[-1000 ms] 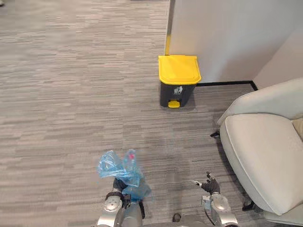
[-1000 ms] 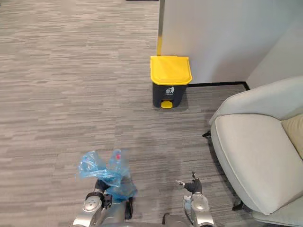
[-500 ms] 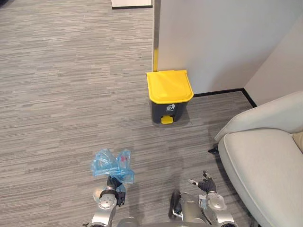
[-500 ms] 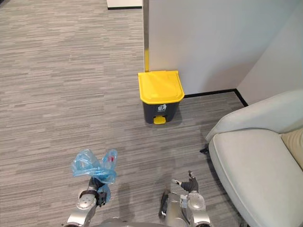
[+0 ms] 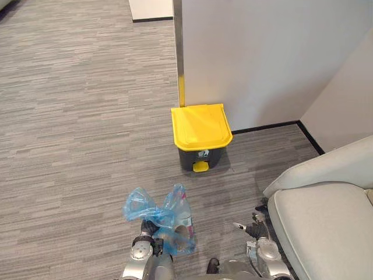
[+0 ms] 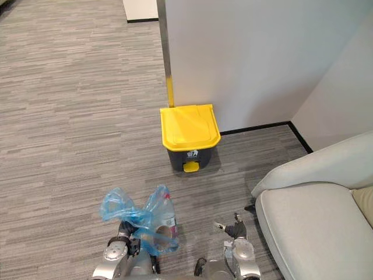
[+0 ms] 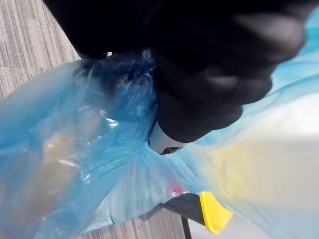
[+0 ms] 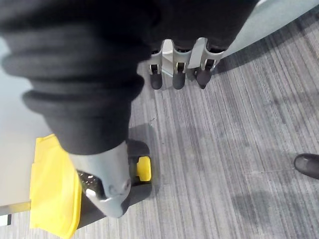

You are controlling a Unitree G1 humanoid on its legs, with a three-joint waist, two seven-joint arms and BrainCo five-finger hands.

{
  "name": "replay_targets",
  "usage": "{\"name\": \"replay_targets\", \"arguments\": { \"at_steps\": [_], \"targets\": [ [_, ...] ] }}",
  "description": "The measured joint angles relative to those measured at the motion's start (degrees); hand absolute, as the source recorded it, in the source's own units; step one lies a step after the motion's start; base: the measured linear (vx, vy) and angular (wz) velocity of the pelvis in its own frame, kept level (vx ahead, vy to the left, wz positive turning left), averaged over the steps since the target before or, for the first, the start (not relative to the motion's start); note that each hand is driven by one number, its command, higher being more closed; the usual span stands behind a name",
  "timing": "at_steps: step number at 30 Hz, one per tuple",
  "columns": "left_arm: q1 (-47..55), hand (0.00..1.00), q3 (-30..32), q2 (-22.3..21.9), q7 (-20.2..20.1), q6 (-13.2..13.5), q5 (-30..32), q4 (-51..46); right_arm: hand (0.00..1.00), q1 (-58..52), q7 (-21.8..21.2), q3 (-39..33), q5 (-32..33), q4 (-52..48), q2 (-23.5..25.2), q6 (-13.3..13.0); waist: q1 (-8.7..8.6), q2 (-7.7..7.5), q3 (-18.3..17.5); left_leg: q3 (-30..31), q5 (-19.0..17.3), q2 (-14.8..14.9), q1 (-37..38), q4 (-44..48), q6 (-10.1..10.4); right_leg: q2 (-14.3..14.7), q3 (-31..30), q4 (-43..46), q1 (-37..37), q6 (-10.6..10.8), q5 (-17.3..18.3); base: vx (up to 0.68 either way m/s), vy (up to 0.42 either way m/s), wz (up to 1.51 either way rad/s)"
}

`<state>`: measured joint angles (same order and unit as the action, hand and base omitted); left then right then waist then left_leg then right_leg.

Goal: Gather rubbish on tea table into small bin, then transfer packed bag to large trash can.

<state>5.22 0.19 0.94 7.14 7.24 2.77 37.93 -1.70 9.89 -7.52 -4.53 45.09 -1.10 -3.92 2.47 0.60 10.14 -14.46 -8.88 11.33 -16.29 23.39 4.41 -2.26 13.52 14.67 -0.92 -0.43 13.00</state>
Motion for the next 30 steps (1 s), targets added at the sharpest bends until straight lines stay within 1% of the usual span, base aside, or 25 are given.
{"name": "replay_targets", "arguments": {
  "at_steps": [1, 2, 4, 6, 7, 8, 9, 10, 11, 12, 14, 15, 16, 17, 19, 20, 21, 22, 23, 25, 26, 27, 28, 29, 30],
  "targets": [
    [-0.19, 1.00, 0.26, 0.31, -0.09, 0.03, 0.00, 0.69, 0.00, 0.54, -0.02, -0.37, 0.00, 1.28, 0.06, 0.10, 0.86, -1.17, 0.02, -0.62, 5.74, -2.01, 1.79, -3.43, -2.79, -1.10, -2.05, -0.36, -0.50, 1.36, 0.51, 0.39, 0.200, -0.09],
    [-0.23, 1.00, 0.24, 0.48, -0.18, -0.01, -0.01, 0.96, 0.00, 0.16, 0.02, -0.63, 0.00, 1.12, 0.20, 0.05, 0.99, -2.30, -0.61, -1.29, 6.05, -4.03, 2.56, -5.31, -3.52, -2.51, -3.01, -3.12, -1.19, 2.91, -0.50, 0.38, 0.193, -0.07],
    [-0.70, 1.00, 0.25, 0.71, -0.56, -0.05, -0.02, 1.00, 0.00, 0.30, 0.00, -0.90, -0.04, 1.28, -0.12, 0.13, 1.54, -2.65, -0.70, -2.29, 4.55, -5.50, 2.57, -4.16, -5.60, -4.03, -3.53, -4.87, -2.55, 3.41, -0.77, 0.41, 0.172, 0.02],
    [-0.65, 1.00, 0.17, 1.05, -0.59, -0.06, -0.03, 0.99, 0.00, 1.52, -0.03, -0.69, -0.10, 1.24, -0.16, 0.09, 1.51, -2.29, -0.75, -3.12, 2.59, -6.88, 5.25, -4.87, -6.03, -5.28, -5.04, -1.33, -2.52, 3.79, -0.82, 0.30, 0.117, -0.19],
    [-0.42, 1.00, 0.00, 1.11, -0.59, -0.05, -0.03, 0.96, 0.00, 1.72, -0.05, -0.52, -0.13, 1.25, -0.15, 0.06, 1.55, -1.98, -0.87, -3.11, 1.37, -6.90, 6.39, -5.51, -5.94, -5.45, -5.80, 1.79, -1.52, 4.38, -0.46, 0.23, 0.106, -0.26],
    [0.06, 1.00, -0.37, 1.79, -0.56, -0.07, -0.05, 1.00, 0.00, 1.81, -0.08, -0.38, -0.21, 1.24, 0.32, -0.10, 1.41, -2.23, -0.86, -3.14, -0.40, -7.52, 8.87, -6.34, -5.77, -7.00, -6.92, 14.67, 2.94, 6.98, 0.21, 0.22, 0.099, -0.15],
    [0.15, 1.00, -0.83, 2.15, -0.55, -0.11, -0.06, 1.00, 0.00, 1.84, -0.09, -0.37, -0.29, 1.21, 0.41, -0.10, 1.32, -2.40, -0.87, -3.16, -1.08, -7.78, 9.88, -6.49, -5.92, -7.82, -7.44, 20.95, 5.67, 9.03, -0.81, 0.27, 0.095, 0.01],
    [0.42, 1.00, -1.90, 2.58, -0.50, -0.22, -0.58, 1.02, 0.00, 0.89, -0.13, -0.25, -0.43, 1.22, 0.53, -0.06, 1.07, -2.59, -0.95, -3.14, -2.25, -8.02, 11.81, -6.43, -6.15, -9.01, -8.45, 31.16, 9.97, 12.29, -4.03, 0.22, 0.038, 0.12],
    [0.51, 1.00, -2.29, 2.87, -0.51, -0.31, -0.68, 1.02, 0.00, 0.26, -0.13, -0.01, -0.44, 1.21, 0.60, 0.00, 1.00, -2.77, -1.06, -3.10, -2.84, -8.04, 12.72, -6.28, -6.22, -9.07, -9.20, 34.80, 11.42, 11.93, -3.95, 0.30, 0.015, 0.14],
    [0.70, 1.00, -2.25, 3.38, -0.31, -0.35, -1.06, 0.99, 0.00, -0.61, -0.14, 1.18, -0.46, 1.13, 0.63, 0.05, 1.12, -2.80, -1.08, -2.84, -3.88, -8.00, 14.60, -6.34, -6.06, -9.27, -9.40, 39.67, 14.08, 9.52, -2.45, 0.24, -0.014, 0.09],
    [0.80, 1.00, -2.16, 3.72, 0.53, -0.37, -1.10, 0.93, 0.00, -0.74, -0.19, 1.76, -0.52, 0.64, 0.87, 0.05, 0.66, -2.76, -1.07, -2.34, -5.28, -7.42, 17.04, -6.64, -5.27, -8.61, -7.92, 40.91, 18.60, 6.20, -0.04, 0.34, -0.094, 0.18],
    [0.75, 1.00, -1.88, 3.61, 0.59, -0.40, -1.10, 0.93, 0.00, -0.52, -0.18, 1.74, -0.53, 0.53, 0.85, 0.06, -0.29, -2.68, -0.94, -1.27, -5.65, -7.11, 18.59, -7.23, -4.93, -8.30, -6.00, 37.81, 21.12, 4.93, 1.54, 0.35, -0.152, 0.29],
    [0.75, 1.00, -1.75, 3.48, 0.61, -0.44, -1.11, 0.94, 0.00, -0.53, -0.17, 1.72, -0.53, 0.54, 0.79, 0.06, -0.47, -2.64, -0.93, -1.12, -5.66, -6.72, 19.45, -7.61, -4.88, -7.73, -5.43, 35.24, 21.70, 4.54, 1.76, 0.37, -0.235, 0.34],
    [0.68, 1.00, -1.75, 3.44, 0.62, -0.42, -1.13, 0.94, 0.00, -0.54, -0.17, 1.73, -0.53, 0.54, 0.71, 0.06, -0.80, -2.29, -0.80, -0.57, -6.15, -5.51, 20.68, -7.74, -3.90, -6.28, -4.07, 27.84, 22.42, 4.34, 1.52, 0.32, -0.226, 0.23],
    [0.68, 1.00, -1.74, 3.70, 0.59, -0.40, -1.13, 0.96, 0.00, -0.75, -0.17, 1.80, -0.53, 0.59, 0.90, 0.06, -1.34, -2.38, -0.86, 0.38, -6.60, -5.22, 21.46, -7.99, -2.80, -5.56, -3.89, 19.55, 22.10, 3.48, -0.79, 0.31, -0.221, 0.35],
    [-0.59, 1.00, -1.02, 3.34, 0.63, -0.50, -1.12, 2.71, 0.00, -1.44, -0.11, 1.67, -0.53, 1.44, 0.35, 0.10, -1.57, -2.93, -1.31, 3.02, -8.23, -5.01, 22.65, -8.34, 0.40, -4.69, -3.53, 13.12, 20.65, 0.64, -8.61, 0.28, -0.182, 0.37],
    [-0.89, 1.00, -0.93, 2.53, 0.44, -0.51, -1.11, 3.22, 0.00, -1.30, -0.08, 1.44, -0.53, 1.46, -0.15, 0.30, -1.32, -1.95, -1.56, 3.50, -8.03, -3.82, 22.46, -8.72, 0.65, -3.44, -3.72, 13.11, 20.31, 0.23, -8.09, 0.37, -0.259, 0.38],
    [-1.12, 1.00, -0.72, 1.30, 0.48, -0.27, -1.09, 3.24, 0.00, -1.15, -0.04, 0.72, -0.47, 1.06, -0.64, 0.14, -1.68, -1.11, -1.60, 4.57, -7.86, -2.78, 22.29, -8.02, 0.96, -2.78, -2.72, 13.72, 20.22, -0.31, -5.51, 0.28, -0.205, 0.20],
    [-1.41, 1.00, -0.78, 0.93, 0.41, -0.33, -1.08, 3.27, 0.00, -1.25, -0.04, 0.38, -0.44, 1.06, -0.65, 0.11, -1.94, -0.88, -1.55, 5.06, -7.59, -2.16, 21.75, -6.92, 1.45, -2.75, -1.98, 13.94, 19.90, -0.56, -4.79, 0.32, -0.272, 0.47],
    [-2.63, 1.00, -0.78, -0.40, 0.19, -0.33, -1.08, 3.18, 0.00, -2.53, -0.06, -0.65, -0.26, 1.14, -0.53, 0.16, -1.84, -0.32, -1.17, 6.80, -7.02, 0.68, 17.87, 3.43, 2.43, -1.88, 0.74, 12.67, 16.08, -0.95, -3.10, 0.22, -0.207, 0.59],
    [-2.54, 1.00, -0.76, -0.70, 0.08, -0.31, -1.11, 3.08, 0.00, -3.44, -0.06, -0.48, -0.07, 1.14, -0.33, 0.18, -1.68, -0.13, -1.01, 6.90, -6.00, 2.96, 14.99, 11.98, 3.75, -0.96, 1.94, 10.97, 12.83, -1.66, -2.56, 0.18, -0.155, 0.38],
    [-2.26, 1.00, -0.75, -0.71, -0.09, -0.29, -1.12, 3.02, 0.00, -3.62, -0.07, -0.38, 0.02, 1.13, 0.14, 0.17, -1.47, -0.22, -0.92, 6.57, -6.26, 4.92, 12.65, 18.32, 4.12, -0.37, 2.43, 9.76, 10.63, -2.09, -2.21, 0.19, -0.132, 0.16],
    [-1.99, 1.00, -0.73, -0.65, -0.54, -0.30, -1.15, 2.95, 0.00, -3.20, -0.05, -0.43, 0.51, 1.09, 0.08, 0.13, -1.29, -0.47, -0.94, 5.14, -6.52, 5.57, 9.83, 21.97, 3.62, -0.27, 2.65, 8.71, 8.94, -2.25, -2.06, 0.16, -0.076, -0.06],
    [-1.84, 1.00, -0.76, -0.78, -0.76, -0.29, -1.14, 2.47, 0.00, -2.94, -0.04, -0.67, 0.71, 0.95, 0.17, 0.04, -1.38, -0.53, -1.12, 3.12, -6.88, 5.66, 8.07, 20.45, 2.66, -0.29, 2.43, 7.81, 8.32, -2.04, -2.26, 0.16, -0.041, -0.11],
    [-1.88, 1.00, -0.76, -0.85, -0.76, -0.29, -1.15, 2.32, 0.00, -2.74, -0.04, -0.73, 0.91, 0.84, 0.17, 0.03, -1.38, -0.47, -1.15, 2.50, -6.84, 5.57, 7.59, 18.37, 2.56, -0.29, 2.36, 7.43, 7.92, -1.92, -2.43, 0.16, 0.019, -0.09]
  ]
}}
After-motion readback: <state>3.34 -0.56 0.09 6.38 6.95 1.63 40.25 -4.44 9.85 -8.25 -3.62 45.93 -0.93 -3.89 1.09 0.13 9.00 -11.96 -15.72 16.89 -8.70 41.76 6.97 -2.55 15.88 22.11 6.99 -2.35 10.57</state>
